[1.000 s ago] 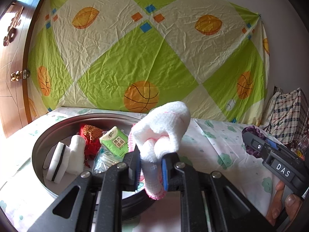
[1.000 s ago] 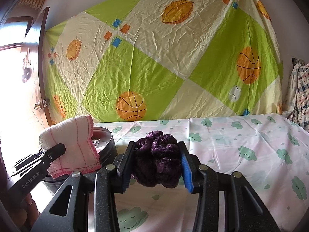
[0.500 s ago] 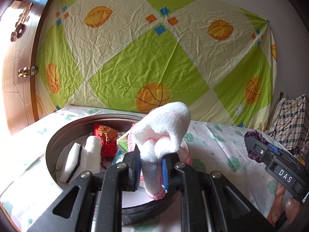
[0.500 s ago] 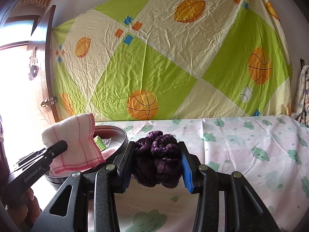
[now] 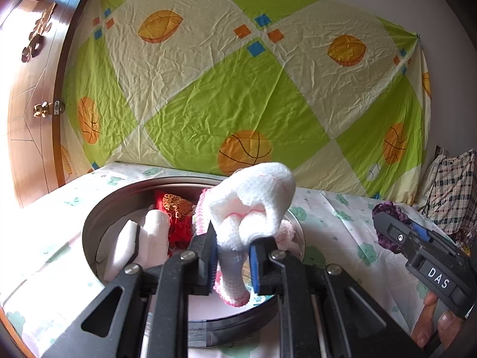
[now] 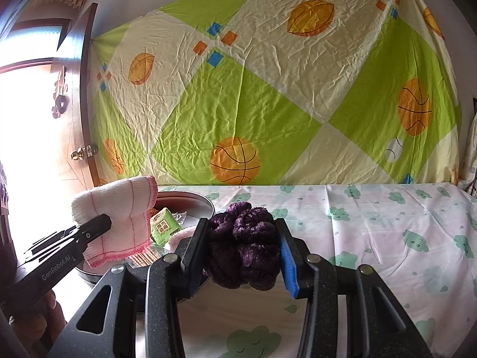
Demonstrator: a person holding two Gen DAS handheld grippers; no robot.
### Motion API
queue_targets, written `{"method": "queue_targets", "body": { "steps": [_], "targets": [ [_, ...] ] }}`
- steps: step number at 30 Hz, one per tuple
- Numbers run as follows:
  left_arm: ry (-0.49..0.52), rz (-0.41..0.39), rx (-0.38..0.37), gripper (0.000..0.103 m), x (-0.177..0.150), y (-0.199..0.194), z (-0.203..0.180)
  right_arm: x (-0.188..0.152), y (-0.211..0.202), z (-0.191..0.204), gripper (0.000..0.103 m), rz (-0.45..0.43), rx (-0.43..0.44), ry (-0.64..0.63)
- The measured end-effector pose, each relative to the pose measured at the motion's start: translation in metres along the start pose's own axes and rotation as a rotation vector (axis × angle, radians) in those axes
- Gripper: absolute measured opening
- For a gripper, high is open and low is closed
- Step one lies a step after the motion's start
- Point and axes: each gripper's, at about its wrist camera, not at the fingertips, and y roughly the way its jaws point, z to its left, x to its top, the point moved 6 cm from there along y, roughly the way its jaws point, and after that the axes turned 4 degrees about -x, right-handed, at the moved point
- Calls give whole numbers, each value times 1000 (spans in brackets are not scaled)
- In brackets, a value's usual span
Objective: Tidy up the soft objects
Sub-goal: 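Carry the glove over the tin with the left gripper while the right gripper carries the scrunchie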
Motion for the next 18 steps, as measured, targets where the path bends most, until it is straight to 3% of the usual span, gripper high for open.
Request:
{"method": "queue_targets", "body": {
  "steps": [18],
  "targets": [
    [-18,-10,28,15,1,-4,17,-2,4,24,46,-1,41,-28]
  ]
}}
